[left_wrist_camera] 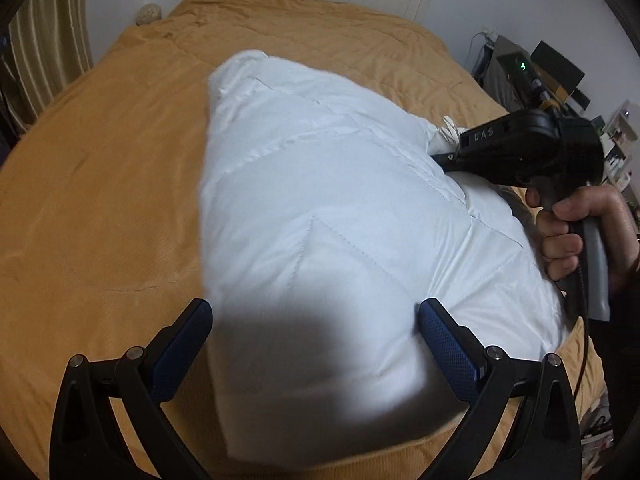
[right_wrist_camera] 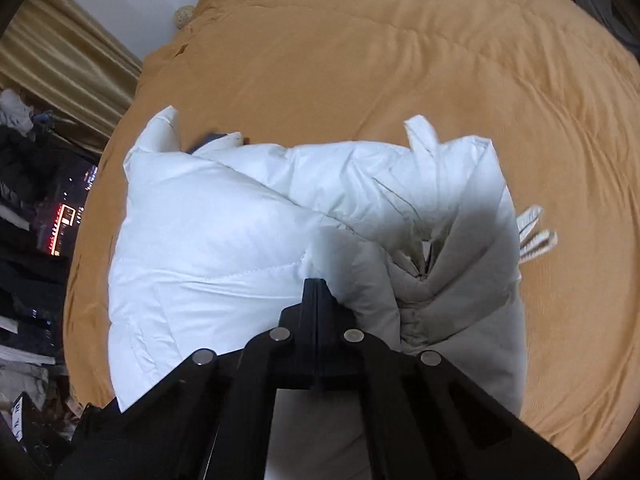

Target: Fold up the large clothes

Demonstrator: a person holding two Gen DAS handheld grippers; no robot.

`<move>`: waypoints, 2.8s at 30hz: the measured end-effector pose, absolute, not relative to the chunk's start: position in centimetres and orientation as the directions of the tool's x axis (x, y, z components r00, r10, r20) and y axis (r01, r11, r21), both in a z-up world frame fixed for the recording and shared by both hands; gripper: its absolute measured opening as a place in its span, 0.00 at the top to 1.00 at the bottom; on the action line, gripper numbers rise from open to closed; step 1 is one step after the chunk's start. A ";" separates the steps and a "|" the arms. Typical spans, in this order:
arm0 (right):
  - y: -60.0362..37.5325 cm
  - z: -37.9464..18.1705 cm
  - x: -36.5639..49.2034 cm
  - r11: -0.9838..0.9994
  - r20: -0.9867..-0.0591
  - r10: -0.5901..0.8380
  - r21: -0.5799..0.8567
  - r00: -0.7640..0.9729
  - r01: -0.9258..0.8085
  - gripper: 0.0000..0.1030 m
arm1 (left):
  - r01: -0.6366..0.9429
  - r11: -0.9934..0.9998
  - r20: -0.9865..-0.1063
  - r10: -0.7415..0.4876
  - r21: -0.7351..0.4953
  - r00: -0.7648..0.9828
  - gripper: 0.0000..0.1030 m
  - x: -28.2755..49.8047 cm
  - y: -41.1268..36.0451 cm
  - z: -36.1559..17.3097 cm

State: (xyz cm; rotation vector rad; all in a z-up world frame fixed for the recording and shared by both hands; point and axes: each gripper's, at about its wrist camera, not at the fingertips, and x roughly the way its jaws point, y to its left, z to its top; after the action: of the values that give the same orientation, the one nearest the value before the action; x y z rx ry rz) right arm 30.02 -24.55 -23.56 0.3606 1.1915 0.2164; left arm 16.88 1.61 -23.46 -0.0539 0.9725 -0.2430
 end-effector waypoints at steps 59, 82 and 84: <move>-21.7 -14.2 10.5 0.992 -0.944 -0.108 -0.084 0.312 0.091 0.38 | 0.196 0.980 -0.921 -0.112 -0.039 0.374 0.00 13.6 3.0 -18.8; -18.4 1.8 0.0 0.993 -0.889 -0.088 -0.044 0.450 0.108 0.00 | 0.017 1.000 -0.862 -0.012 -0.004 0.506 0.00 4.8 3.0 1.1; -18.4 0.3 0.5 0.993 -0.907 -0.100 -0.064 0.409 0.101 0.00 | 0.036 0.999 -0.872 -0.019 -0.001 0.490 0.00 5.2 2.6 0.1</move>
State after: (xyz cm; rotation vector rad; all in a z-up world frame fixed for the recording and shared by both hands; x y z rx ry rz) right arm 0.50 -18.38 0.26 0.0011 1.1422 -0.1263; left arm 5.16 2.61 0.12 0.0182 1.0583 -0.0332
